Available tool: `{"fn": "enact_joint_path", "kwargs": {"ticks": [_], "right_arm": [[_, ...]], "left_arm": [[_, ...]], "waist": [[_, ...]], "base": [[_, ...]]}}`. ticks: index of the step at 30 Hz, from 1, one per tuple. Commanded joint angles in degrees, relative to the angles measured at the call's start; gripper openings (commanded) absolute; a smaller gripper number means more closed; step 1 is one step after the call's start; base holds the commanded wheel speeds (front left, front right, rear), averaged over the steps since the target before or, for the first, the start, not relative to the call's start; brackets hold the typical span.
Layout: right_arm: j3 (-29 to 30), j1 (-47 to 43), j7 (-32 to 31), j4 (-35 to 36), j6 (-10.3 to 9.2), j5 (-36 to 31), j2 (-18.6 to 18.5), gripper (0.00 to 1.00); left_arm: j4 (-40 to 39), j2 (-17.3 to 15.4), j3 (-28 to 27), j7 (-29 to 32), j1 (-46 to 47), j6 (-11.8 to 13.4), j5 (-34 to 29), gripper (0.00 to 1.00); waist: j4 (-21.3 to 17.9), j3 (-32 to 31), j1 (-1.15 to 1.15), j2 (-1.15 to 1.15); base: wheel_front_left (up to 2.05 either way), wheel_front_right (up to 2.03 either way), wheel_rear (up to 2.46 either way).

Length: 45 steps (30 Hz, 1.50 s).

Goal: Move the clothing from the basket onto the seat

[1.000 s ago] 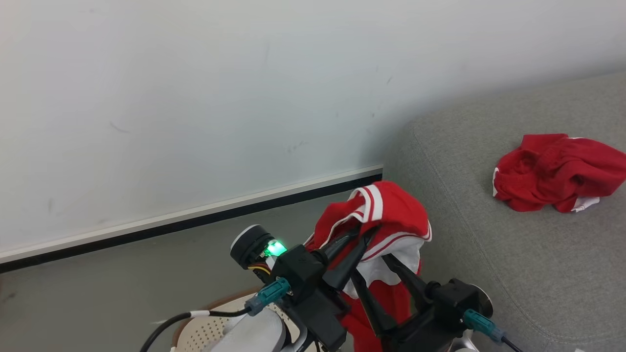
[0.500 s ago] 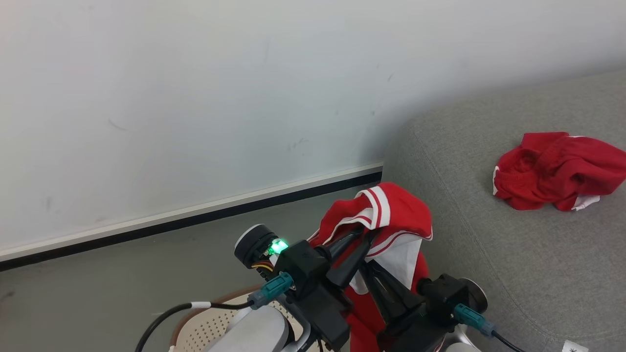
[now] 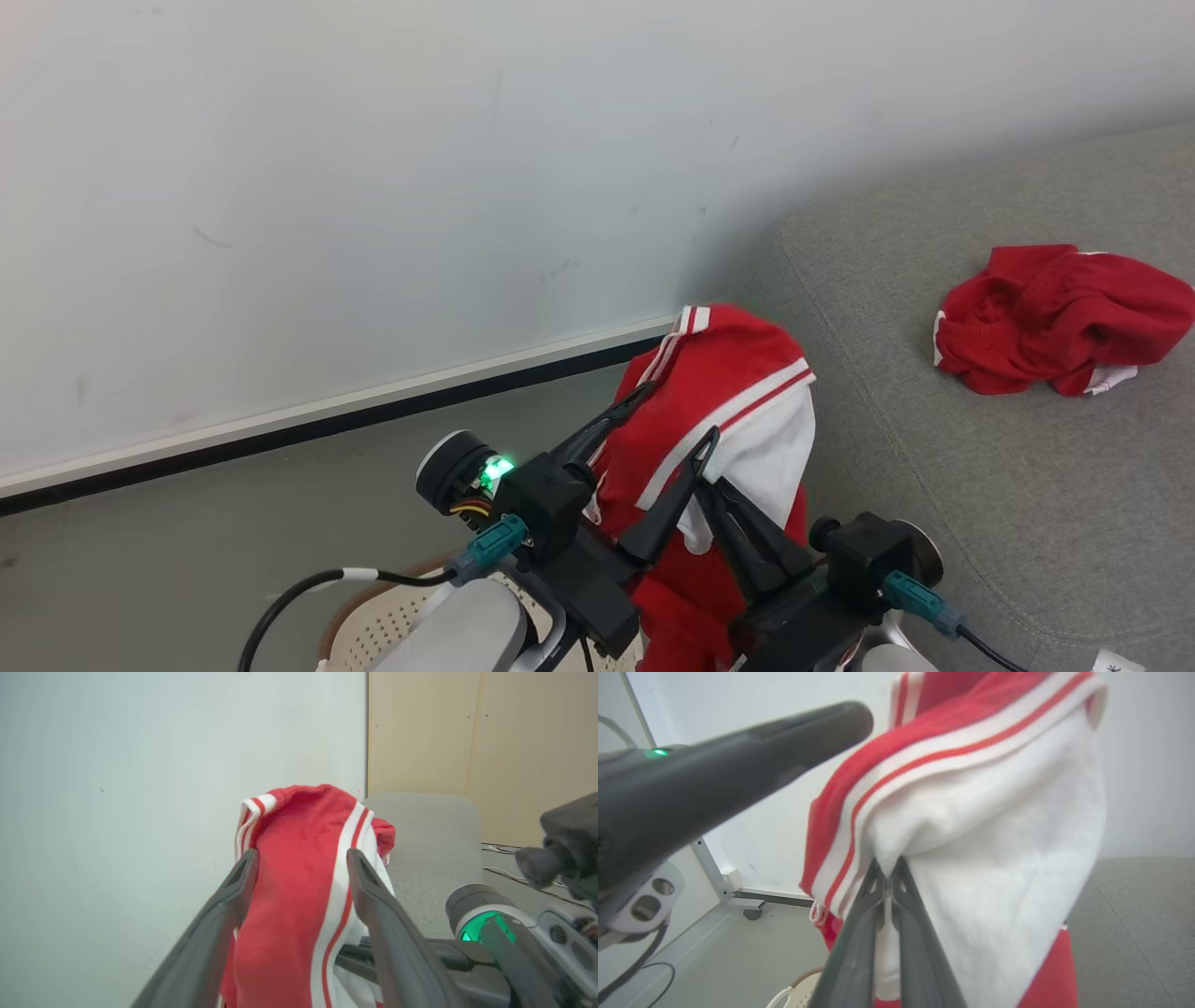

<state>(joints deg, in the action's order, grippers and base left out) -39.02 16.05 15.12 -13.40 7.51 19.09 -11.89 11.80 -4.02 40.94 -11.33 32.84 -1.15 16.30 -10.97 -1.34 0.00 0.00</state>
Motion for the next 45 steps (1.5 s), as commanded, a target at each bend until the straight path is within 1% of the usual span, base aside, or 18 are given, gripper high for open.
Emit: {"fn": "enact_joint_path", "kwargs": {"ticks": [1, 8, 12, 18, 20, 27, 34, 35, 37, 40, 45], "right_arm": [[0.42, -0.16, 0.07, 0.5, -0.04, -0.35, 0.0, 0.0], [1.83, -0.48, 0.07, 1.06, -0.04, -1.07, -0.03, 0.0], [2.76, -0.39, 0.07, 1.81, -0.04, -1.58, -0.03, 0.0], [5.17, 0.19, 0.07, 4.02, -0.04, -2.96, 0.41, 0.0], [5.86, 0.11, 0.08, 4.6, -0.04, -3.24, 0.47, 0.0], [9.75, -1.27, 0.07, 8.1, -0.04, -5.06, 1.24, 0.0], [12.2, -2.01, 0.07, 10.39, -0.04, -6.29, 2.08, 0.0], [12.75, -2.18, 0.07, 10.97, -0.04, -6.57, 2.47, 0.0], [13.35, -2.22, 0.07, 11.69, -0.04, -6.56, 3.05, 0.0], [15.35, -2.78, 0.07, 12.49, -0.04, -7.23, 3.46, 0.0], [18.52, -4.15, 0.07, 14.3, -0.04, -8.45, 4.58, 0.0]], "left_arm": [[0.26, -0.67, -0.06, -0.14, -0.34, 0.16, 0.21, 1.0], [0.02, -0.88, 0.34, 0.05, -0.62, 0.62, 0.58, 1.0], [-0.39, -1.04, 0.53, 0.26, -0.33, 0.76, 0.61, 1.0], [-0.83, -1.67, 0.81, 0.99, 0.74, 0.8, 0.47, 1.0], [-0.91, -1.66, 0.99, 1.07, 0.93, 0.72, 0.42, 1.0], [-1.27, -1.93, 1.52, 1.58, 1.69, 0.7, 0.33, 1.0], [-1.61, -2.44, 2.1, 2.41, 2.96, 0.32, -0.04, 1.0], [-1.61, -2.65, 2.34, 2.65, 3.38, 0.37, -0.18, 1.0], [-1.57, -2.8, 2.45, 2.77, 3.85, 0.26, -0.22, 1.0], [-1.25, -2.27, 3.51, 3.13, 4.72, -0.77, -0.26, 1.0], [-0.01, -1.57, 4.91, 3.12, 6.6, -1.76, -0.3, 1.0]], "waist": [[0.07, 0.02, 0.0, 0.0], [-0.07, 0.21, 0.0, 0.0], [-1.06, 0.7, 0.0, 0.0], [-4.55, 2.23, 0.0, 0.0], [-5.13, 2.49, 0.0, 0.0], [-10.24, 4.29, 0.0, 0.0], [-15.67, 7.06, 0.0, 0.0], [-17.19, 7.96, 0.0, 0.0], [-18.78, 8.74, 0.0, 0.0], [-19.53, 10.06, 0.0, 0.0], [-20.12, 11.71, 0.0, 0.0]], "base": [[0.0, 0.0, 0.0], [0.0, 0.0, 0.0], [0.0, 0.0, 0.0], [0.0, 0.0, 0.0], [0.0, 0.0, 0.0], [0.0, 0.0, 0.0], [0.0, 0.0, 0.0], [0.0, 0.0, 0.0], [0.0, 0.0, 0.0], [0.0, 0.0, 0.0], [0.0, 0.0, 0.0]]}}
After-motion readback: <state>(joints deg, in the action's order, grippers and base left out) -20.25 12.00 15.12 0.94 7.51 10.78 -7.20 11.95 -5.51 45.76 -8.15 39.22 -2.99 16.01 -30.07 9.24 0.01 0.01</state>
